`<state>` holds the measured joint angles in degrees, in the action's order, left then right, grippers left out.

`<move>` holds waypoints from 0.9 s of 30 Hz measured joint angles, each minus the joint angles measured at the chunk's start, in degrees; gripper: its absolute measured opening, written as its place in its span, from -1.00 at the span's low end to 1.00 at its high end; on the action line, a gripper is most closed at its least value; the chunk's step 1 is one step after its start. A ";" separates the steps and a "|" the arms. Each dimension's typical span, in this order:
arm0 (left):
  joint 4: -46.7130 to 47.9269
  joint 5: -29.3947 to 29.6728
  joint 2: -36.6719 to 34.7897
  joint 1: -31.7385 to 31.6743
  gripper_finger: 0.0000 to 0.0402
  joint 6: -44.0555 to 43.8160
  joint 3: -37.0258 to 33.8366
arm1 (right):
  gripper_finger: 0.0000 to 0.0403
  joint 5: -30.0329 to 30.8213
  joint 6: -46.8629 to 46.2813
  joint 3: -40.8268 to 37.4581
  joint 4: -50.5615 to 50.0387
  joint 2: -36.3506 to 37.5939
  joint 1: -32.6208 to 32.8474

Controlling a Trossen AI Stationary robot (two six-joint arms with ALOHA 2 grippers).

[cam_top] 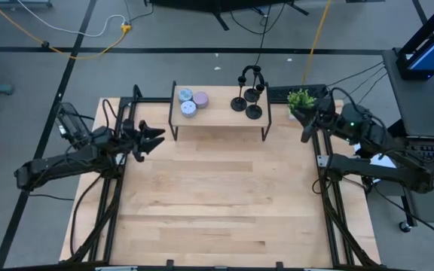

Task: Pick & Place candle stick holders
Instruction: Return to Home Position

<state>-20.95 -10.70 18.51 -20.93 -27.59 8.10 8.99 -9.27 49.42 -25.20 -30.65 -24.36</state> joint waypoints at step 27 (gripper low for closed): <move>12.83 13.63 -16.12 3.67 0.09 6.64 -6.52 | -0.56 1.97 0.47 -4.64 -5.06 10.40 -0.02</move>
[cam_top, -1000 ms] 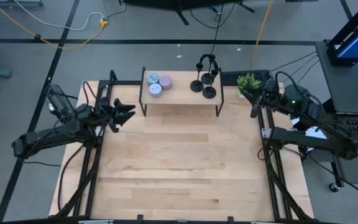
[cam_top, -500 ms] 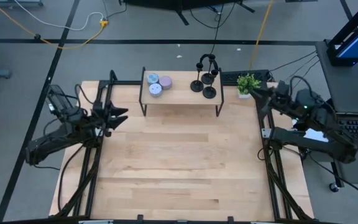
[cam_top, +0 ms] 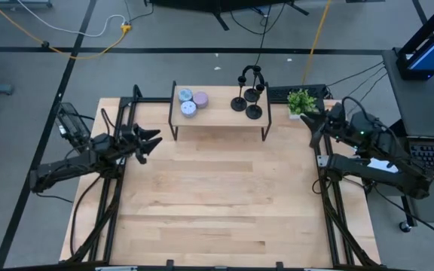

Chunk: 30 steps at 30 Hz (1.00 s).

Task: Pick & Place candle stick holders
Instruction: Return to Home Position

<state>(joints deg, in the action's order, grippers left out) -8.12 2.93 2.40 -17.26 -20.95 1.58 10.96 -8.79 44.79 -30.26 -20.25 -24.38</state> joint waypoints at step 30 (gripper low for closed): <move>5.90 3.11 -0.22 10.17 0.09 -0.70 -0.63 | -0.56 -0.73 -9.43 -19.08 8.44 14.71 0.02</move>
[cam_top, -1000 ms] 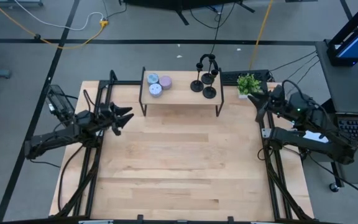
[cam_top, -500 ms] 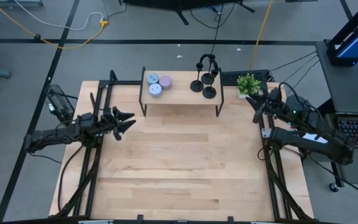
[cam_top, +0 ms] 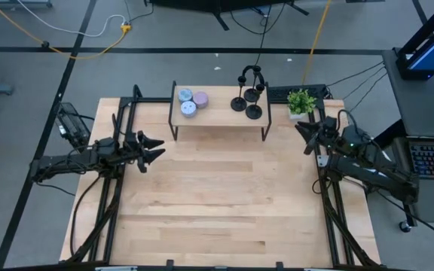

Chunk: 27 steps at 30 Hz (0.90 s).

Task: Pick & Place candle stick holders
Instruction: Return to Home Position

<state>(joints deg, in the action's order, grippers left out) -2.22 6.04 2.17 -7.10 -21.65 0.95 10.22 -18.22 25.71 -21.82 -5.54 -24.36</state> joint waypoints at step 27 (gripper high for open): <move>0.61 0.24 0.07 0.05 0.09 1.68 0.02 | -0.56 -5.79 -0.56 -11.81 1.90 5.31 -0.02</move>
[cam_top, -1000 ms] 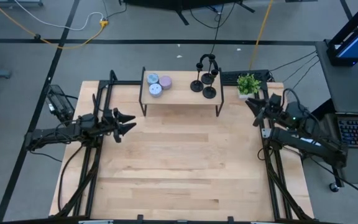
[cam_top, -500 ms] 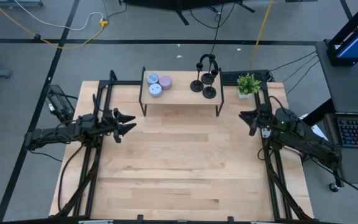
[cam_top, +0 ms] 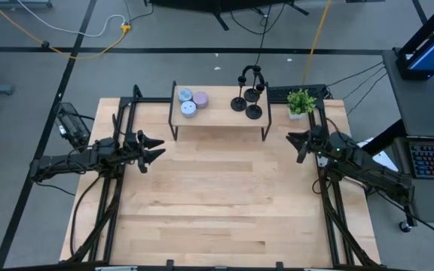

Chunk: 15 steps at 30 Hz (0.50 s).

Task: Pick & Place candle stick holders
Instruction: Return to Home Position

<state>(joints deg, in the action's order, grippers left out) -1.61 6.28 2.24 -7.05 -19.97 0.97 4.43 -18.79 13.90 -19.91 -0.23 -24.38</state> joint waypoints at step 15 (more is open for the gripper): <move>0.11 0.72 0.00 0.00 0.09 1.91 0.00 | -0.56 -0.20 7.85 -6.11 12.25 0.02 0.02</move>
<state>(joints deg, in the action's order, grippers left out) -1.50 7.01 2.24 -7.05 -18.06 0.97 4.23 -10.93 7.78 -7.66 -0.21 -24.36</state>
